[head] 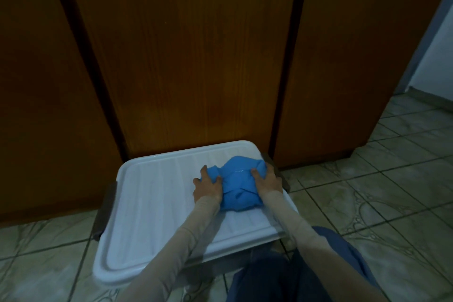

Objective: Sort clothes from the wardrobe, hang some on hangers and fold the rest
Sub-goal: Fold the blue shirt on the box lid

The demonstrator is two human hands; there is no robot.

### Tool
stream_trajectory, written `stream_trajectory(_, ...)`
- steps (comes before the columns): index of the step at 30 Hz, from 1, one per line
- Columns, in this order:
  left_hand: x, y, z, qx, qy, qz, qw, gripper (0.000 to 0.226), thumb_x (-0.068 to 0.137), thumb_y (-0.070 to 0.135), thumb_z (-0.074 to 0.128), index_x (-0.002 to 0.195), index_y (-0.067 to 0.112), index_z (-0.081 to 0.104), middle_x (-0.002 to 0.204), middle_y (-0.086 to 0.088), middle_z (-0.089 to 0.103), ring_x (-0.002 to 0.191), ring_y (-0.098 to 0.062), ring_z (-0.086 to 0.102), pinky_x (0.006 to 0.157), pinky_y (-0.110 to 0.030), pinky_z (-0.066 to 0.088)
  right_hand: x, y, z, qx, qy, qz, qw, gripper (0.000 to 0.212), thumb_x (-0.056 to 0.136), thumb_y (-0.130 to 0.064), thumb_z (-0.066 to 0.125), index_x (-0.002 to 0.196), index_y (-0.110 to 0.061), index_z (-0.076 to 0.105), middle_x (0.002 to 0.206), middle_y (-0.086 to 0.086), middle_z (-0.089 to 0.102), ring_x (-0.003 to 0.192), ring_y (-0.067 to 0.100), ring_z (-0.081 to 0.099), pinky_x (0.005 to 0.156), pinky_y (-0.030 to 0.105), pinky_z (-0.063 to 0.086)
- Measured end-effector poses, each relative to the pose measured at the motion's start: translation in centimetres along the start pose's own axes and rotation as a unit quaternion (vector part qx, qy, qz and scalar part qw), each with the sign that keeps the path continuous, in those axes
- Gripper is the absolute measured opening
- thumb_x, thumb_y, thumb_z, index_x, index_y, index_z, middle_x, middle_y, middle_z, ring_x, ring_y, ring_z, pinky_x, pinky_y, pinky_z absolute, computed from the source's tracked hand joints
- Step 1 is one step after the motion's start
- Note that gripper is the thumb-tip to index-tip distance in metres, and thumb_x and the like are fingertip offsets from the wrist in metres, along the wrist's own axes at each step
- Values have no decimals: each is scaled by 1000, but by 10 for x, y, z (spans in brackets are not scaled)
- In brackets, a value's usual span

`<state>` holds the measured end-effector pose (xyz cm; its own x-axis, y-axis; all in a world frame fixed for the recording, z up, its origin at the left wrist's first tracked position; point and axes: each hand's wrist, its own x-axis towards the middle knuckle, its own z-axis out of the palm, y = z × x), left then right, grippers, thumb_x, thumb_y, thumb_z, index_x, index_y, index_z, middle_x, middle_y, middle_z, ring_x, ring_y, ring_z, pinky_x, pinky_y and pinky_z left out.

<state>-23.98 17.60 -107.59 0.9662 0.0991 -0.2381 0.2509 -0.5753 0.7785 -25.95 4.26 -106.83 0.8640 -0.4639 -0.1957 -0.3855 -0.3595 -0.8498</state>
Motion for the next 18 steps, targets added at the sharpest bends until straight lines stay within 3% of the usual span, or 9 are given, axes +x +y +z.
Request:
stream_trajectory(4,-10,27,5,-94,43,28,994,46,100,26,38,144,23,26,135,-19,39,118,-39,46,101,-41,36,1,-13,-36,32,15,-28,999,58,95,-31,50,147,-23,25,146,13,36,130,34,38,101,34,36)
stream_trajectory(8,-26,76,26,-157,41,103,981,50,102,24,34,148,33,17,137,-18,35,117,-36,47,99,-40,37,2,-23,-93,52,69,-65,994,56,97,-27,49,147,-27,25,147,9,33,132,31,35,102,31,34)
stream_trajectory(13,-51,154,77,-183,-66,184,963,46,102,23,33,145,40,25,153,-10,18,137,-30,27,110,-33,22,3,-12,-190,65,172,-79,980,56,97,-24,47,148,-26,24,147,10,32,132,31,34,110,36,27)
stream_trajectory(18,-99,236,141,-226,-203,226,926,52,97,22,47,143,39,31,145,-9,25,130,-30,34,105,-33,30,-11,12,-302,43,281,-76,956,54,97,-18,47,147,-17,27,149,10,34,134,30,35,112,37,27)
